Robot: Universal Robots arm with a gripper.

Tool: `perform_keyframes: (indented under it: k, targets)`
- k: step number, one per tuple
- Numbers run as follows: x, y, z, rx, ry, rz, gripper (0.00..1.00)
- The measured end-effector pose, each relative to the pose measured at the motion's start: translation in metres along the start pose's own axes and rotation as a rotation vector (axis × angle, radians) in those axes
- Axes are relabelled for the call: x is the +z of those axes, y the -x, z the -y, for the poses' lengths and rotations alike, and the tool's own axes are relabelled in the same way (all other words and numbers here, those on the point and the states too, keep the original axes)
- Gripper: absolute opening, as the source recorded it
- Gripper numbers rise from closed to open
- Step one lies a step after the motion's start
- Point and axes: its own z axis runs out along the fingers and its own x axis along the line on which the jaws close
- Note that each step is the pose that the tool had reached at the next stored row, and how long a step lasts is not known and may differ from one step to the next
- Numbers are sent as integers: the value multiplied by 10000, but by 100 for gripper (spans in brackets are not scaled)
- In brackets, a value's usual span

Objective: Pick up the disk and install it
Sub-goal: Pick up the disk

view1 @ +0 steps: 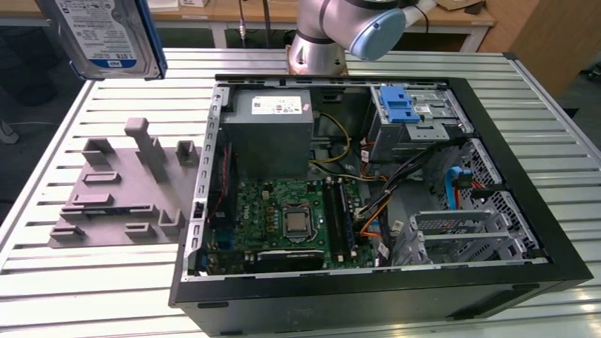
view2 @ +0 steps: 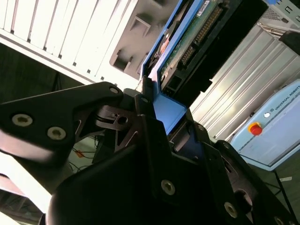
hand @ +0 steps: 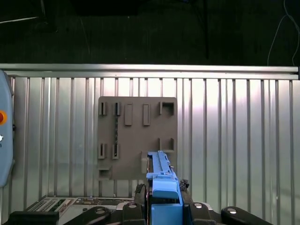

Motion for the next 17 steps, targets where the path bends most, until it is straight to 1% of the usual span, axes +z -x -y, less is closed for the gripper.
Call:
perform_keyframes:
  k: [17]
  targets:
    - [-12, 3, 488, 0, 14, -1, 36]
